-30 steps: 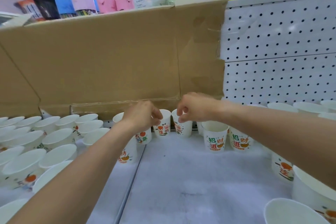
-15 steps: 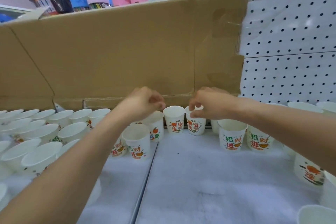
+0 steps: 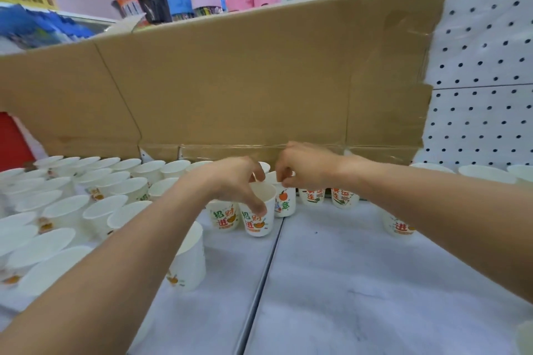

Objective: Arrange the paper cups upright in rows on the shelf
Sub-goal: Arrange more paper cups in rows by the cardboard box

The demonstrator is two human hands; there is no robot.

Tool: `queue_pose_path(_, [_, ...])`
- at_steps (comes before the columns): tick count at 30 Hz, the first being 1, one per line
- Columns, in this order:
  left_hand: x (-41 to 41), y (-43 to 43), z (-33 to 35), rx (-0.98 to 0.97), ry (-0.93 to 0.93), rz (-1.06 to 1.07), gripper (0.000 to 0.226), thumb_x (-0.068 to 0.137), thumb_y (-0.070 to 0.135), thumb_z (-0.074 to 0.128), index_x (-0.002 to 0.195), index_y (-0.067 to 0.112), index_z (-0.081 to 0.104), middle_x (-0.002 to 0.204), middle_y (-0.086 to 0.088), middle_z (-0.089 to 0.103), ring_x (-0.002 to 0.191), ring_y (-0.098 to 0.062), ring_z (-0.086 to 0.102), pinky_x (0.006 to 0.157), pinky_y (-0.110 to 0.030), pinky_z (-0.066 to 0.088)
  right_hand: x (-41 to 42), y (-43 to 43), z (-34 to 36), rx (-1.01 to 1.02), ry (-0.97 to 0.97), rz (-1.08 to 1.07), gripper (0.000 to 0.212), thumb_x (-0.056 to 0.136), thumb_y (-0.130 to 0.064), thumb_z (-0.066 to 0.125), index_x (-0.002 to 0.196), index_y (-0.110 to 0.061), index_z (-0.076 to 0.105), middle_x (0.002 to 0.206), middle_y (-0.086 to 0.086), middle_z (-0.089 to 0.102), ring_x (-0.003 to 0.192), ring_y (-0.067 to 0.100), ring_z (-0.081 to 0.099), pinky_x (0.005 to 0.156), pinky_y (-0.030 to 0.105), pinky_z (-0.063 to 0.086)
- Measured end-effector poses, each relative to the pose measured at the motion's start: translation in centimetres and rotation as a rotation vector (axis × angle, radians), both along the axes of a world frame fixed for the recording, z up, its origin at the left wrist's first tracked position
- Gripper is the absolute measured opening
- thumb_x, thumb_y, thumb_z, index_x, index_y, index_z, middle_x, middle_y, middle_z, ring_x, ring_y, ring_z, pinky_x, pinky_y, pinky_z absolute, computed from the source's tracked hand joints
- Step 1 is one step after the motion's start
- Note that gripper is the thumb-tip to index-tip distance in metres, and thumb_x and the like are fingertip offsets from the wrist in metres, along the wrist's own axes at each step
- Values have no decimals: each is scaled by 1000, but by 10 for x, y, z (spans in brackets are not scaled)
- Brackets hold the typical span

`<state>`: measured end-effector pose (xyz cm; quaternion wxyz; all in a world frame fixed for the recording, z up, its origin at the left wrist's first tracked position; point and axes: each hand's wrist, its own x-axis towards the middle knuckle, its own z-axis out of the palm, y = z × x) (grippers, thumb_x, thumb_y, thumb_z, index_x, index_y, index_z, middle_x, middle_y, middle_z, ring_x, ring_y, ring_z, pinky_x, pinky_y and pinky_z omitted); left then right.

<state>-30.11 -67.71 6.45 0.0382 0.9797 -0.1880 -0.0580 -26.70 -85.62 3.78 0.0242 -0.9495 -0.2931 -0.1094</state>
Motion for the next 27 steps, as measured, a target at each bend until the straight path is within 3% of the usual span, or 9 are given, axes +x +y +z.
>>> queue_pose_path(3, [-12,-4,11,-23,-96,-4,75,64,48,82,129,21,56,116,6,63,99,-15,59,89,-36,51,-21,-12,25,136,-44,-29,9,90,-24,63,93,-21,71,92,-5,66,92,14,58,82,39,52])
queue_pose_path(5, [-27,-13,17,-90,-165,-40,69,64,53,80,124,25,59,109,10,64,96,-11,60,86,-33,51,-43,-31,48,298,-90,-50,7,88,-22,66,90,-20,73,89,-5,67,85,12,61,81,36,53])
queue_pose_path(8, [-49,-38,20,-279,-158,-124,60,62,54,81,115,29,64,99,17,65,88,-3,60,80,-28,50,-86,-72,76,379,-197,-72,4,84,-22,72,85,-19,74,83,-6,67,78,9,57,76,29,49])
queue_pose_path(11, [-63,-68,14,-340,-129,-197,62,60,59,80,113,29,66,96,20,65,88,0,60,82,-30,52,-135,-115,82,385,-167,-129,5,82,-21,74,84,-16,75,77,-12,64,73,7,57,63,20,47])
queue_pose_path(14, [-73,-97,-1,-341,-88,-244,56,62,60,79,108,30,66,96,19,65,87,2,60,72,-26,51,-179,-149,70,357,-85,-203,4,79,-28,73,81,-25,75,73,-15,63,72,1,55,61,14,43])
queue_pose_path(16, [-77,-113,-11,-348,-44,-265,52,63,57,80,104,29,68,92,18,65,85,0,60,74,-30,55,-200,-163,60,336,-54,-247,7,74,-36,70,78,-31,75,73,-14,65,76,5,55,64,20,44])
queue_pose_path(19, [-80,-131,-22,-340,-36,-276,53,61,59,80,102,26,70,90,15,65,85,-3,61,78,-34,55,-213,-174,43,273,7,-300,2,77,-33,73,76,-34,73,74,-13,63,78,6,54,73,27,46])
queue_pose_path(24, [-86,-149,-33,-330,-36,-267,75,62,60,80,124,23,62,119,8,64,100,-9,57,88,-31,51,-210,-177,20,85,67,-331,4,81,-30,71,80,-34,72,75,-16,63,77,3,54,74,31,49])
queue_pose_path(27, [-87,-154,-35,-351,-45,-260,75,62,61,79,123,21,63,122,6,63,99,-9,56,89,-31,50,-212,-179,16,33,107,-356,2,81,-32,71,81,-34,72,75,-18,62,79,3,54,75,29,49])
